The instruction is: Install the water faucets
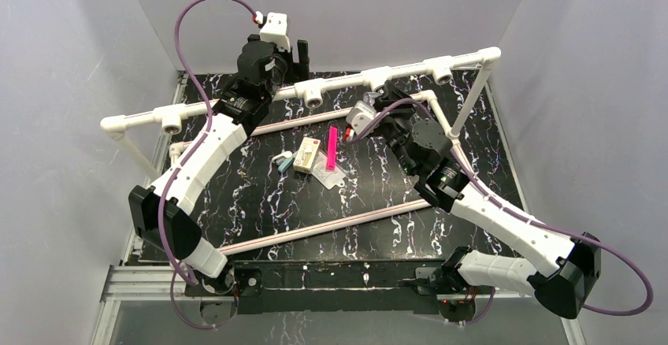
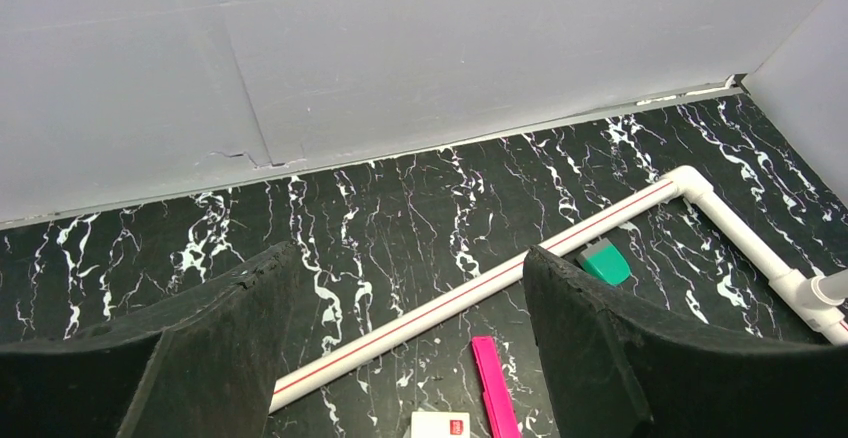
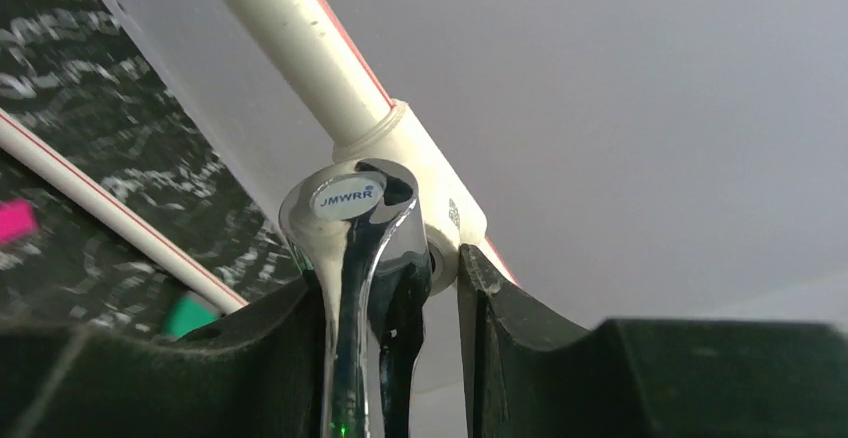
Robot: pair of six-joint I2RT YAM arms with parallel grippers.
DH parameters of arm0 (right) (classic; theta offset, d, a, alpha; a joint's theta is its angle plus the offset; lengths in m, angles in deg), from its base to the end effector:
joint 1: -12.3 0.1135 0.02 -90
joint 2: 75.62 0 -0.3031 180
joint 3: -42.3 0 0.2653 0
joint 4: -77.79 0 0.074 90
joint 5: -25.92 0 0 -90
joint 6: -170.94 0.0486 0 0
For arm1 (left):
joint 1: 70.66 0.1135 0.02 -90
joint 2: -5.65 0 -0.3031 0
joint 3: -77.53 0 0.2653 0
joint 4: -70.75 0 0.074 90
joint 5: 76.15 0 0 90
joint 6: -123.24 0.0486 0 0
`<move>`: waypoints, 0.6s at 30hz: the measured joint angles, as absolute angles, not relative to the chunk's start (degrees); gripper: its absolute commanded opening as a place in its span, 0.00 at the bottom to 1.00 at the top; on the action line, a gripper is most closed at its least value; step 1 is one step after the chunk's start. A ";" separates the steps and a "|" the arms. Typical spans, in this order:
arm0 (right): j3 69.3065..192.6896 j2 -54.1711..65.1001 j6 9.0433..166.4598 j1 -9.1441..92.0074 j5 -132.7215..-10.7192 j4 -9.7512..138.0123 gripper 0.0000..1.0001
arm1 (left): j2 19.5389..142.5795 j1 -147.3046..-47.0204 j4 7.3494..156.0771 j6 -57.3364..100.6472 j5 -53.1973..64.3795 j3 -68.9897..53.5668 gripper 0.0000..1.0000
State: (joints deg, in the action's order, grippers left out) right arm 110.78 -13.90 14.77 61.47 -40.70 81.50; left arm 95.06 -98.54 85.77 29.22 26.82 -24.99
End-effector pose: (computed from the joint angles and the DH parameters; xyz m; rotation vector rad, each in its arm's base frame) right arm 0.1823 0.1815 0.4332 -0.9838 1.0293 -0.5282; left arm 0.3556 -0.1758 0.4727 0.1586 1.6011 -0.2503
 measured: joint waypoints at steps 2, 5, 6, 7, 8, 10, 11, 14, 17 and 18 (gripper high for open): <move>110.72 -14.12 22.41 61.58 -40.24 82.64 0.01 | 95.02 -98.54 85.80 29.20 26.82 -24.90 0.80; 110.72 -14.47 33.72 61.56 -39.35 84.08 0.01 | 94.91 -98.56 85.82 29.20 26.82 -24.84 0.80; 110.72 -14.56 37.41 61.56 -38.95 84.47 0.01 | 94.91 -98.56 85.82 29.20 26.80 -24.84 0.80; 110.72 -14.62 41.26 61.56 -38.45 84.98 0.01 | 94.91 -98.56 85.82 29.20 26.80 -24.84 0.80; 110.69 -14.76 45.17 61.56 -37.93 85.48 0.01 | 94.91 -98.56 85.84 29.20 26.78 -24.84 0.80; 110.65 -14.93 53.10 61.56 -36.59 86.38 0.01 | 94.91 -98.56 85.88 29.18 26.74 -24.84 0.80; 110.61 -15.00 56.93 61.56 -35.81 86.88 0.01 | 94.91 -98.56 85.90 29.18 26.74 -24.84 0.80; 110.21 -15.21 67.33 61.54 -33.49 88.60 0.01 | 94.91 -98.56 85.99 29.18 26.72 -24.84 0.80; 110.06 -15.37 76.90 61.47 -31.09 89.48 0.01 | 94.91 -98.56 86.01 29.18 26.72 -24.84 0.80; 110.06 -15.43 79.83 61.45 -30.26 89.59 0.01 | 94.91 -98.56 85.99 29.18 26.72 -24.84 0.80</move>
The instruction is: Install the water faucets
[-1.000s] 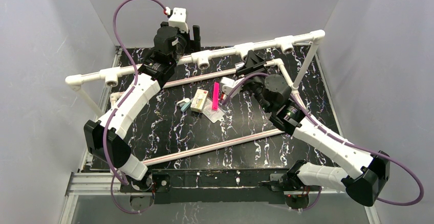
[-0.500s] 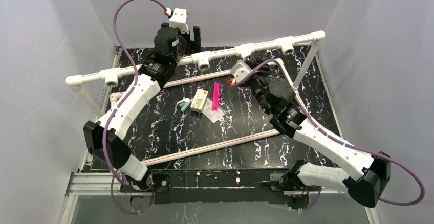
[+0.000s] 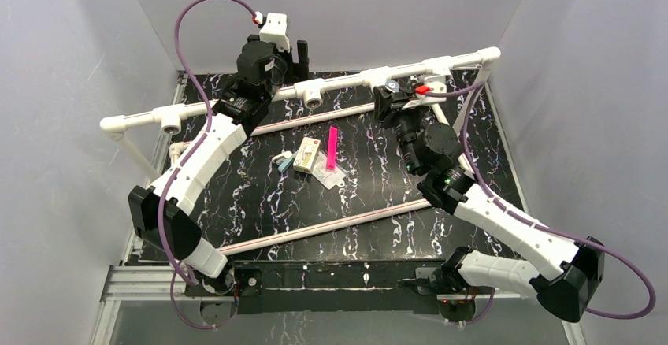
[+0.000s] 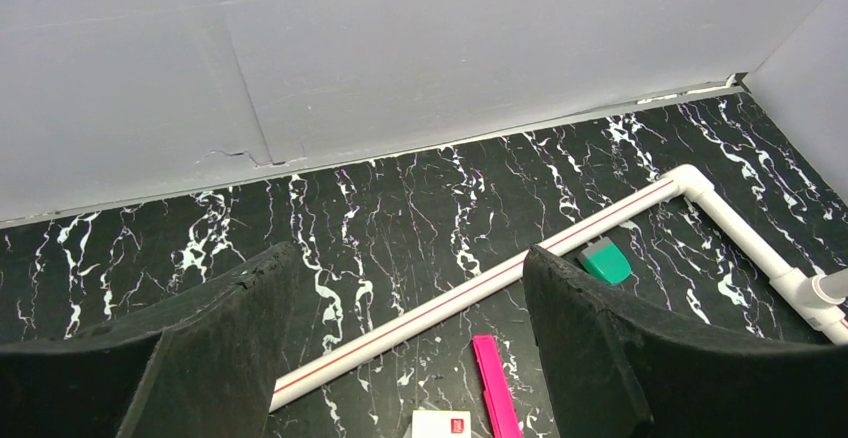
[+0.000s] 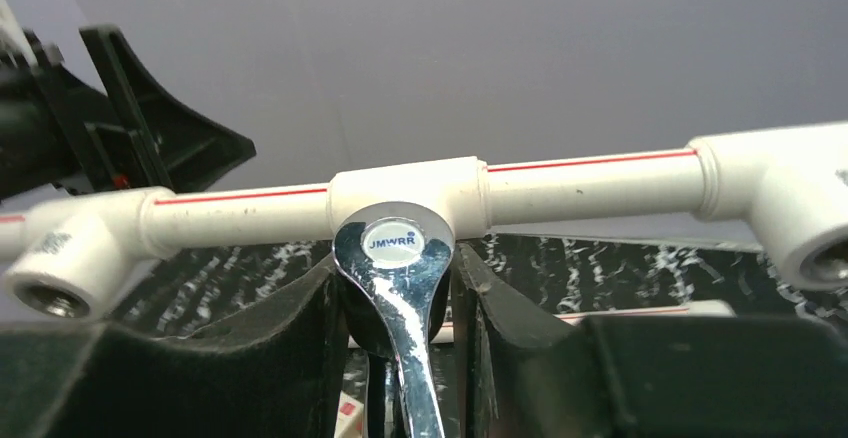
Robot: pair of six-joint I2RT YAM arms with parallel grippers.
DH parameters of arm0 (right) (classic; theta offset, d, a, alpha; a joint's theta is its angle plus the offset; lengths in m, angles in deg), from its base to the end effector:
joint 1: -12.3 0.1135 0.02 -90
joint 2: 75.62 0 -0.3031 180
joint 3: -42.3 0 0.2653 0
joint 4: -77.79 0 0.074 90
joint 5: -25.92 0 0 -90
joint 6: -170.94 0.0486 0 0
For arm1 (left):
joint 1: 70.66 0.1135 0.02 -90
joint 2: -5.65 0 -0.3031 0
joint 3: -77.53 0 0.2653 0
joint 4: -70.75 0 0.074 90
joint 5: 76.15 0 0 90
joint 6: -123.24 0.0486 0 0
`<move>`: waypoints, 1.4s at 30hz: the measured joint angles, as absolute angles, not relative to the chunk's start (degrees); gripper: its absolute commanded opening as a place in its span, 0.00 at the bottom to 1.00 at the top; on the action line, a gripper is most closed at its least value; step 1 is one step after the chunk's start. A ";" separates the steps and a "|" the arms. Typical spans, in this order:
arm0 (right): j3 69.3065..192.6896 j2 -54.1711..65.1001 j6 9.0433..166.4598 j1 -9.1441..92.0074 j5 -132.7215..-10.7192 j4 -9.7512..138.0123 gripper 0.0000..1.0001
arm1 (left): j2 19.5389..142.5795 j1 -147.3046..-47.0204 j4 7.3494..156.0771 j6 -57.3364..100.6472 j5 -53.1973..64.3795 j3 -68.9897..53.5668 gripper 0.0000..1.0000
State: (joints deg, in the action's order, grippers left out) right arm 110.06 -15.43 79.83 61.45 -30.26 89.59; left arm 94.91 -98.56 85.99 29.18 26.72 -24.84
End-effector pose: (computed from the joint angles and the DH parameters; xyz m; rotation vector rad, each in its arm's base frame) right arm 0.1776 0.1640 0.4494 -0.0432 1.2991 0.3546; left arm 0.3548 -0.1756 0.4722 0.1607 1.6047 -0.2514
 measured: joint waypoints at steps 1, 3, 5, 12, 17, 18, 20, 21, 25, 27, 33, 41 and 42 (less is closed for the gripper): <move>110.06 -15.48 82.24 61.45 -29.53 89.57 0.01 | 94.91 -98.56 85.97 29.18 26.72 -24.84 0.80; 110.08 -15.72 87.44 61.45 -28.00 89.33 0.01 | 94.93 -98.54 85.86 29.18 26.72 -24.84 0.80; 110.08 -16.11 92.93 61.45 -26.50 88.60 0.01 | 94.93 -98.56 85.75 29.18 26.72 -24.84 0.80; 109.25 -17.42 110.63 61.38 -23.02 86.16 0.01 | 94.88 -98.56 86.10 29.18 26.69 -24.82 0.80; 108.03 -18.34 123.77 60.97 -21.75 84.98 0.01 | 94.75 -98.63 86.30 29.18 26.67 -24.73 0.80; 107.72 -18.56 126.30 60.88 -21.64 84.85 0.01 | 94.69 -98.65 86.34 29.18 26.67 -24.62 0.80; 107.02 -19.00 131.18 60.69 -21.43 84.58 0.01 | 94.45 -98.72 86.30 29.18 26.67 -24.42 0.80; 106.69 -19.19 133.69 60.64 -21.32 84.50 0.01 | 94.36 -98.74 86.30 29.18 26.67 -24.36 0.80; 105.38 -19.96 143.50 60.31 -21.16 84.08 0.01 | 94.16 -98.83 86.17 29.18 26.65 -24.12 0.80; 105.01 -20.13 148.22 60.23 -21.14 83.58 0.01 | 94.08 -98.83 86.17 29.18 26.65 -24.07 0.80; 104.53 -20.20 159.24 59.92 -21.16 82.00 0.01 | 94.05 -98.80 86.04 29.18 26.67 -24.01 0.80; 104.55 -20.22 163.28 59.88 -21.19 80.91 0.24 | 93.92 -98.80 85.60 29.18 26.67 -23.75 0.80; 104.55 -20.29 163.15 59.88 -21.19 80.85 0.32 | 93.92 -98.80 85.58 29.18 26.67 -23.75 0.80</move>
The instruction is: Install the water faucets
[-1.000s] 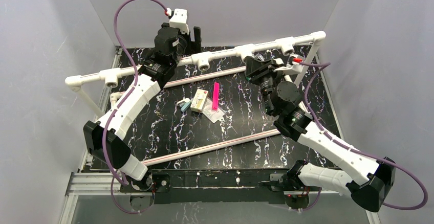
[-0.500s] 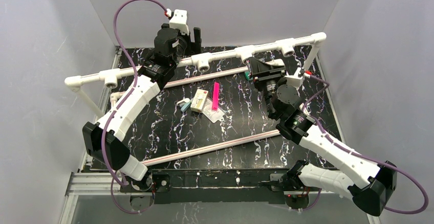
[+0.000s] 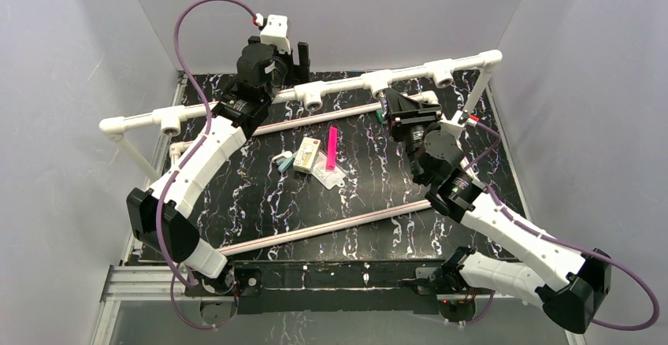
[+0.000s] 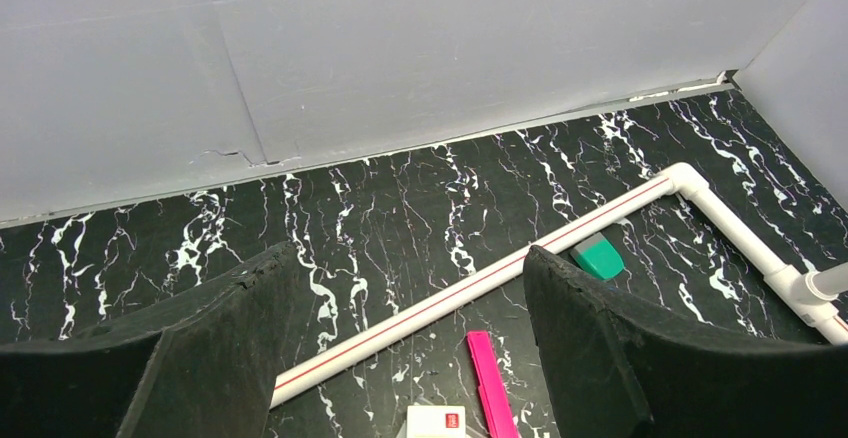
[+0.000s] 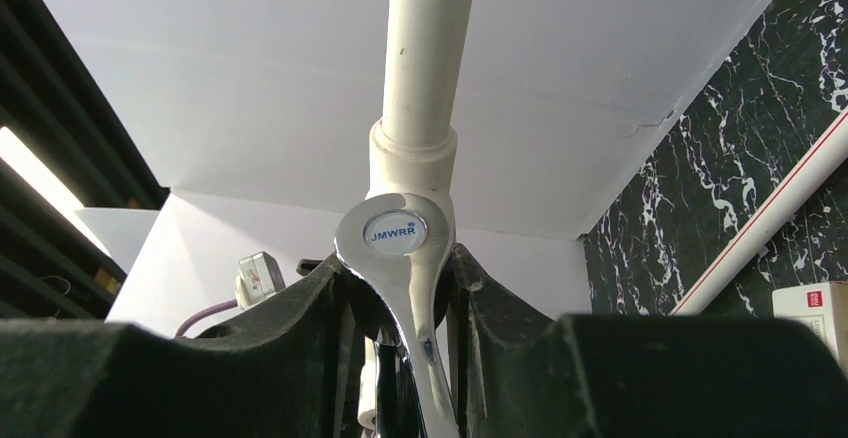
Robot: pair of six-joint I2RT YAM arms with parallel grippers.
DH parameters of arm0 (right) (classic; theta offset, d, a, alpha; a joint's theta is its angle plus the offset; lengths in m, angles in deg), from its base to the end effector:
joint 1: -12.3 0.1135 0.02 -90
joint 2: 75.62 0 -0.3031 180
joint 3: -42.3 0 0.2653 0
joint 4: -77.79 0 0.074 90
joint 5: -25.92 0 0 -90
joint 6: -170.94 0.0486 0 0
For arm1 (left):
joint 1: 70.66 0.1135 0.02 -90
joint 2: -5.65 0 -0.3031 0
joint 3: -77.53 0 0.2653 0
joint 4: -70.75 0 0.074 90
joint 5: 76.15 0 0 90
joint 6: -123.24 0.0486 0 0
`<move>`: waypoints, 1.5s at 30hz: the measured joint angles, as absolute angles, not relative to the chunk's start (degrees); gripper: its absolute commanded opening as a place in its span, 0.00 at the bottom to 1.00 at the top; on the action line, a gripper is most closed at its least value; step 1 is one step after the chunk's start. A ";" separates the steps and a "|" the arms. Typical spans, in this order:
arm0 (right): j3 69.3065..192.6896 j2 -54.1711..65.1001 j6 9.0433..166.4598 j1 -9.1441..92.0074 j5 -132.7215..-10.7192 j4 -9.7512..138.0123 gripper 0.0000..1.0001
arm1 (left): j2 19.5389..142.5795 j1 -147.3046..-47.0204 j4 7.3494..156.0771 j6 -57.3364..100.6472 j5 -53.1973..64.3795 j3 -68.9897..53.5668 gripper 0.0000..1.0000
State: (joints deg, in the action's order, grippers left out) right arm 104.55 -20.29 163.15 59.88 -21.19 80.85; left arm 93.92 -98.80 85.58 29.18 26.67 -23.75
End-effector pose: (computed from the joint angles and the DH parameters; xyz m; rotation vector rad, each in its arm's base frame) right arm 0.1721 0.1393 0.4137 1.0701 1.1722 1.3113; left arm 0.3496 -0.1747 0.4723 0.1633 1.5994 -0.2569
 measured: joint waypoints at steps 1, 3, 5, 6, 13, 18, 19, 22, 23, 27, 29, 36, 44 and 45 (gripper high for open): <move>104.55 -20.42 162.96 59.88 -21.21 80.74 0.39 | 93.92 -98.80 85.58 29.18 26.67 -23.72 0.80; 104.55 -20.66 162.32 59.85 -21.32 80.54 0.48 | 93.92 -98.83 85.58 29.18 26.65 -23.70 0.80; 104.55 -21.20 161.60 59.88 -22.23 79.88 0.58 | 93.90 -98.85 85.45 29.18 26.65 -23.70 0.80; 104.42 -21.68 160.99 60.20 -23.28 78.90 0.61 | 93.97 -98.87 85.01 29.18 26.63 -23.70 0.80; 103.18 -24.22 156.46 61.52 -27.22 74.66 0.74 | 94.05 -98.87 84.46 29.18 26.65 -23.66 0.80; 102.45 -27.00 153.91 61.52 -27.44 72.69 0.77 | 94.10 -98.87 84.44 29.18 26.65 -23.66 0.80; 102.43 -27.61 153.23 61.52 -27.44 72.17 0.76 | 94.10 -98.87 84.44 29.18 26.65 -23.66 0.80; 102.41 -29.33 149.84 61.52 -28.00 71.43 0.76 | 94.18 -98.87 84.44 29.18 26.65 -23.72 0.80; 102.61 -29.73 148.81 61.52 -28.22 70.64 0.75 | 94.23 -98.87 84.44 29.18 26.65 -23.77 0.80; 105.43 -30.27 143.76 61.52 -28.18 64.17 0.75 | 94.32 -98.87 84.46 29.18 26.65 -23.79 0.80; 106.85 -30.65 141.64 61.52 -27.72 61.48 0.75 | 94.38 -98.87 84.48 29.18 26.65 -23.88 0.80; 107.70 -34.86 129.82 61.56 -23.20 55.27 0.75 | 94.56 -98.85 84.68 29.18 26.65 -24.14 0.80; 111.28 -35.30 109.21 61.56 -21.14 54.14 0.78 | 94.56 -98.85 84.72 29.18 26.65 -24.16 0.80; 111.79 -35.30 106.13 61.56 -21.29 54.20 0.79 | 94.56 -98.87 84.72 29.18 26.65 -24.14 0.80</move>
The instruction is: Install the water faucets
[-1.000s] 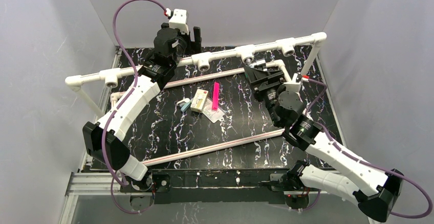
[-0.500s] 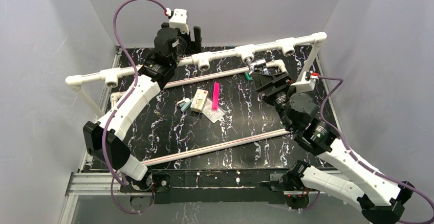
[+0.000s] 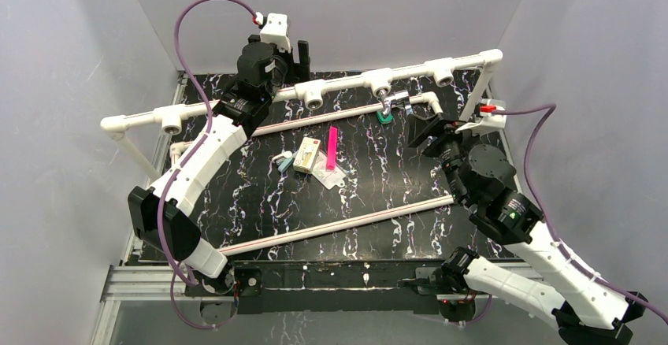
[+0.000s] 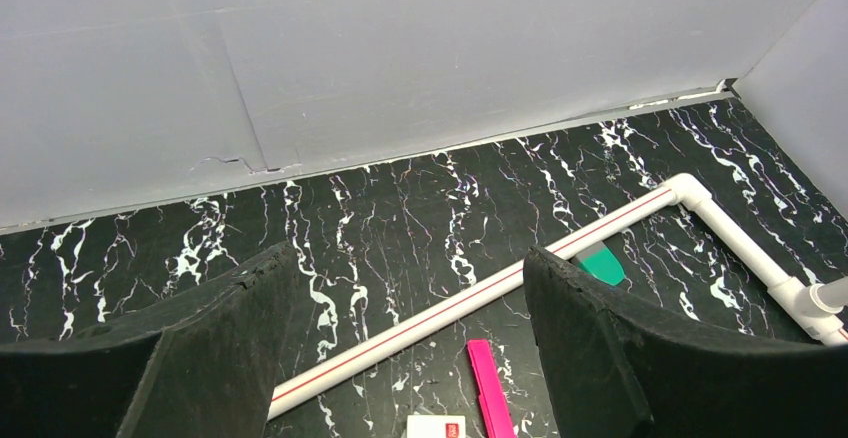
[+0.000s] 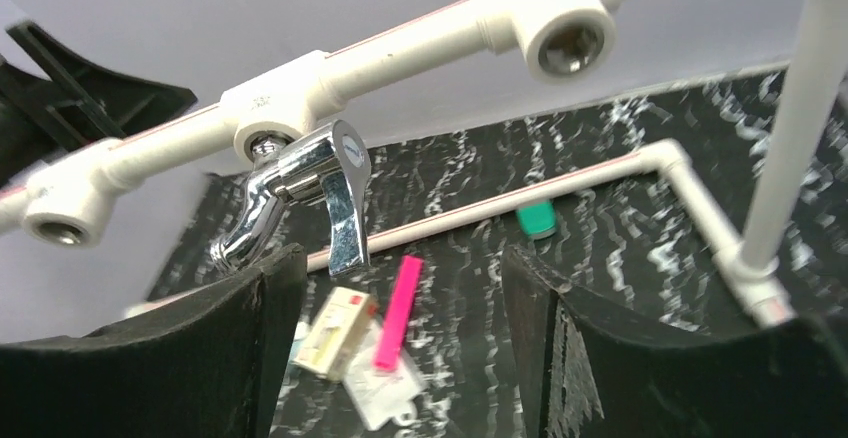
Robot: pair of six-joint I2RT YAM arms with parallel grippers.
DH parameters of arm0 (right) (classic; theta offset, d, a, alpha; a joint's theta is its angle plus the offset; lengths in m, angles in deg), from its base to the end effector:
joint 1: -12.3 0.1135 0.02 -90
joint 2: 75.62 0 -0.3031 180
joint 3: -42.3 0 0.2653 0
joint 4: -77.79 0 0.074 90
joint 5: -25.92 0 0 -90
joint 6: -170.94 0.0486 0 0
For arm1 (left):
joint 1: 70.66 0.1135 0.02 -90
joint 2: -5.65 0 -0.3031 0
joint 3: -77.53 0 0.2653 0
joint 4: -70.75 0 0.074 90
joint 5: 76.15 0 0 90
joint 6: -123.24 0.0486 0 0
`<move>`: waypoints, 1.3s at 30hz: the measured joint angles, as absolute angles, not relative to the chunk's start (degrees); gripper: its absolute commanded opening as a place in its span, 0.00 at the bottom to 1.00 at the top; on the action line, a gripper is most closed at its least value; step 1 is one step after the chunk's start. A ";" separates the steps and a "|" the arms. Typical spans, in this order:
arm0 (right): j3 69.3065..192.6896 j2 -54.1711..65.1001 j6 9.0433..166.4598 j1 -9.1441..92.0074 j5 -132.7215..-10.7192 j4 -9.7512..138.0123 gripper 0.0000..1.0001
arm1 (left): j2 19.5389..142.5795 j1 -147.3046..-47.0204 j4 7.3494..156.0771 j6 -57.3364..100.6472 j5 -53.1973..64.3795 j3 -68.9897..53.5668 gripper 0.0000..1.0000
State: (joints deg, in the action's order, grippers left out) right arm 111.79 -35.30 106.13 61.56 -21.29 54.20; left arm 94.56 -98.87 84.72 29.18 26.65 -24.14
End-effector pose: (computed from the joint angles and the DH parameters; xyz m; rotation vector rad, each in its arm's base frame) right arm 0.1097 0.0767 0.4496 0.2984 1.4898 0.4951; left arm 0.3526 -0.1769 0.4726 0.1616 1.5893 -0.2610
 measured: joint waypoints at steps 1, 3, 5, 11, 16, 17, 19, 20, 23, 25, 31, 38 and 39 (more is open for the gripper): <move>112.27 -35.30 102.96 61.56 -21.58 54.27 0.78 | 94.56 -98.87 84.72 29.18 26.65 -24.16 0.80; 113.08 -35.17 97.10 61.56 -22.63 54.35 0.78 | 94.56 -98.87 84.72 29.18 26.65 -24.16 0.80; 114.15 -34.73 90.22 61.56 -25.03 54.29 0.78 | 94.56 -98.87 84.72 29.18 26.65 -24.16 0.80; 118.65 -31.63 69.32 61.56 -32.62 52.98 0.78 | 94.56 -98.87 84.72 29.18 26.65 -24.14 0.80; 119.02 -29.31 52.60 61.56 -37.71 51.47 0.80 | 94.53 -98.87 84.72 29.18 26.63 -24.16 0.80; 119.00 -28.63 49.12 61.56 -38.91 51.19 0.80 | 94.53 -98.85 84.72 29.18 26.63 -24.16 0.80; 118.78 -27.65 42.52 61.56 -41.07 51.05 0.81 | 94.53 -98.87 84.72 29.18 26.63 -24.14 0.80; 118.65 -27.37 39.46 61.56 -42.01 51.16 0.81 | 94.53 -98.87 84.72 29.18 26.63 -24.14 0.80; 117.99 -26.86 31.75 61.56 -43.61 51.67 0.81 | 94.53 -98.87 84.70 29.18 26.65 -24.14 0.80; 117.34 -26.51 27.11 61.56 -44.29 53.33 0.81 | 94.53 -98.85 84.70 29.18 26.65 -24.14 0.80; 114.41 -25.49 16.16 61.56 -45.32 59.43 0.81 | 94.53 -98.85 84.70 29.18 26.65 -24.14 0.80; 113.49 -23.32 7.14 61.56 -45.95 63.82 0.79 | 94.53 -98.87 84.70 29.18 26.65 -24.14 0.80; 113.25 -23.02 6.04 61.56 -46.06 64.71 0.77 | 94.53 -98.85 84.70 29.18 26.65 -24.14 0.80</move>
State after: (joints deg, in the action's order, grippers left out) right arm 113.25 -23.02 6.04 61.56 -46.06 64.71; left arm 94.53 -98.85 84.70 29.18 26.65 -24.14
